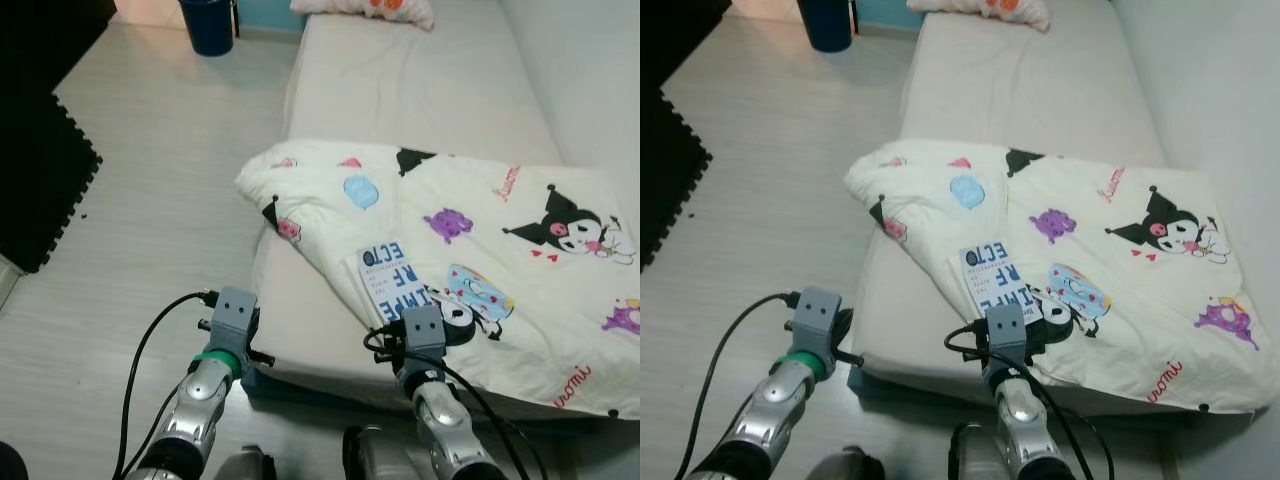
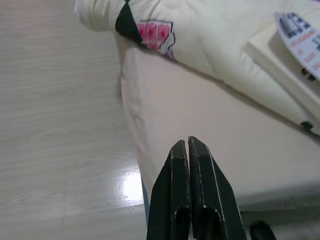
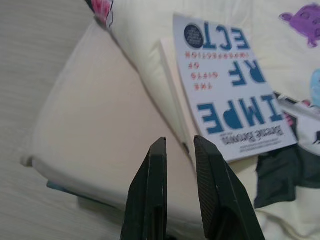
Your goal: Clean up the room
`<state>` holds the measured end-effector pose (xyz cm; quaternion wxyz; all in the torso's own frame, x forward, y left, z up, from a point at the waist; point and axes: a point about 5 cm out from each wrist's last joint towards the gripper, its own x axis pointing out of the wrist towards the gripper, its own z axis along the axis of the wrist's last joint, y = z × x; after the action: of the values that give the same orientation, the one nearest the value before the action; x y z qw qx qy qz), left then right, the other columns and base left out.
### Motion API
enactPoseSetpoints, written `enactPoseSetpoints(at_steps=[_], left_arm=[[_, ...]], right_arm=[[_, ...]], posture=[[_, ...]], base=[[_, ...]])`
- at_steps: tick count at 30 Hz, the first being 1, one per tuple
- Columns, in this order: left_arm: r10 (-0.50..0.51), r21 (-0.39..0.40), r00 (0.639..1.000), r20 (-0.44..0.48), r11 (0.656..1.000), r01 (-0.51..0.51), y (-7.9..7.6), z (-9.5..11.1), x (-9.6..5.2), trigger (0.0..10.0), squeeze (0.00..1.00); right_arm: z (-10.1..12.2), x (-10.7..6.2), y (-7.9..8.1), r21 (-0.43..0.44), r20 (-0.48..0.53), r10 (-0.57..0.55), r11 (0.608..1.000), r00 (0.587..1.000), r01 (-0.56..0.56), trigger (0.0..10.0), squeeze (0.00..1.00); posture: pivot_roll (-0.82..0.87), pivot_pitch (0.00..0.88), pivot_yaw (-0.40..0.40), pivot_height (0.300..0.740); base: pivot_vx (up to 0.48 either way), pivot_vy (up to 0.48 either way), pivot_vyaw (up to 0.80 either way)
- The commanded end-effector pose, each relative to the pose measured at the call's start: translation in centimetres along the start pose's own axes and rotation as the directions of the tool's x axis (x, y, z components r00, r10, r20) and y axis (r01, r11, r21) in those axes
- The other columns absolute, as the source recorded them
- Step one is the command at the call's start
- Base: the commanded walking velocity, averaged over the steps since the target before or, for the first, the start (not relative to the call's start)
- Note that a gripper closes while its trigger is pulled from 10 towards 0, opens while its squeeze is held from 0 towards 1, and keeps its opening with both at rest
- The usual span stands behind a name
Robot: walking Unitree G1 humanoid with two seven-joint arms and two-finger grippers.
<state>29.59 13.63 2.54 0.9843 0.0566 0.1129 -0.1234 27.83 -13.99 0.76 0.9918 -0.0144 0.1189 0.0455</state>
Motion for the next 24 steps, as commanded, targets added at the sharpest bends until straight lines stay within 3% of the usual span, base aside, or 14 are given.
enactPoseSetpoints(at_steps=[1,24], left_arm=[[-0.006,-0.004,0.999,-0.045,1.0,0.006,-0.2,-1.14,-0.5,10.0,0.0],[0.002,-0.002,0.999,-0.042,1.0,-0.002,-0.18,-1.04,-0.43,10.0,0.0]], right_arm=[[-1.07,-0.56,0.02,0.012,-0.043,-0.002,1.0,0.999,0.003,10.0,0.0],[-0.94,-0.48,0.05,0.013,-0.038,0.004,1.0,0.999,-0.003,10.0,0.0]], posture=[[-0.01,0.161,0.023,0.625],[-0.01,0.152,0.02,0.59]], base=[[0.0,0.0,0.0],[0.0,0.0,0.0]])
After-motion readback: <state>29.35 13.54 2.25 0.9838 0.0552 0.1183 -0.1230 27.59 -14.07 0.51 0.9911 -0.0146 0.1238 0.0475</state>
